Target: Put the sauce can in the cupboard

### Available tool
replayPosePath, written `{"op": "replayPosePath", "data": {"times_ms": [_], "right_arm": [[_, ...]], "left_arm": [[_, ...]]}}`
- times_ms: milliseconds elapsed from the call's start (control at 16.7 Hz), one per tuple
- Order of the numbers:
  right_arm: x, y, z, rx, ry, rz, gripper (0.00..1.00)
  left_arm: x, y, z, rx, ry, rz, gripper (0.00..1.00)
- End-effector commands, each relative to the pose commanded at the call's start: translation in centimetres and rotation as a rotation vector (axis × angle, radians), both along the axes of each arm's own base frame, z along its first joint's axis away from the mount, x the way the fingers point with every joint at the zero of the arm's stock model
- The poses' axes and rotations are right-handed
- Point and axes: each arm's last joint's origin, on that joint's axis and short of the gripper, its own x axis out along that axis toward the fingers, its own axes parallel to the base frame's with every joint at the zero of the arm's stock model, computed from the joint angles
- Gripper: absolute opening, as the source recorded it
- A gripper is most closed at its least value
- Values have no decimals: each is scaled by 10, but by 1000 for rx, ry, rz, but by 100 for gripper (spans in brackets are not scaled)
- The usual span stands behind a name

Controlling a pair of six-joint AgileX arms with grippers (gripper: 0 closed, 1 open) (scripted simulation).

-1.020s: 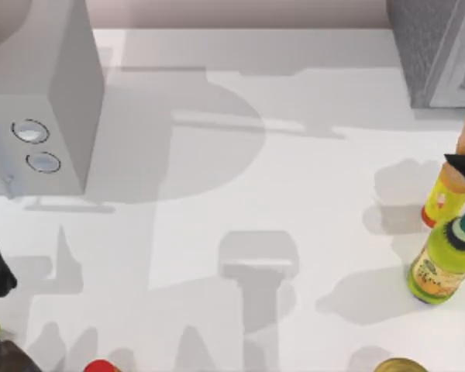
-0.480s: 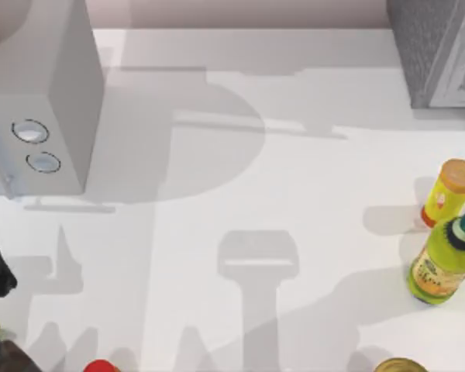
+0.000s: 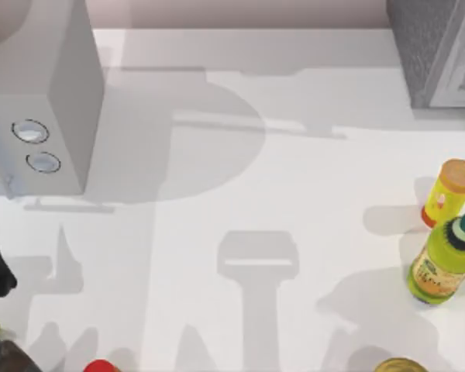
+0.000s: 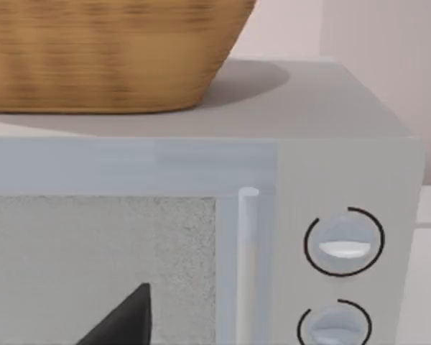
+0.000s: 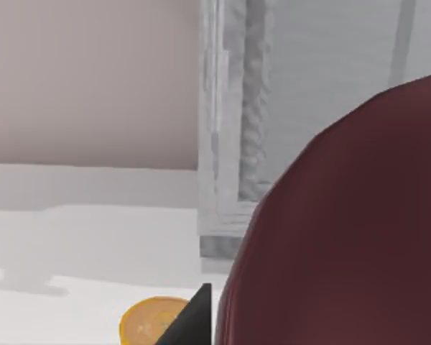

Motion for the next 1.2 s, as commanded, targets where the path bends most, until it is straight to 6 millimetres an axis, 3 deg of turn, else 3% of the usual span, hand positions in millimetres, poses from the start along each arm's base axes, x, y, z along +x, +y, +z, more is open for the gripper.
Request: {"op": "replayPosePath", "data": {"times_ms": [480,660,900,1200], "right_arm": [[0,-1,-5,21,-15,-21,0],[0,0,8,13,14,-17,0],[7,3,61,-8,68,-11,0],[32,10,181,-26,39,-29,0]], "left_arm": [[0,0,0,0,0,0,100],[0,0,0,0,0,0,100],[0,0,0,0,0,0,100],[0,0,0,0,0,0,100]]}}
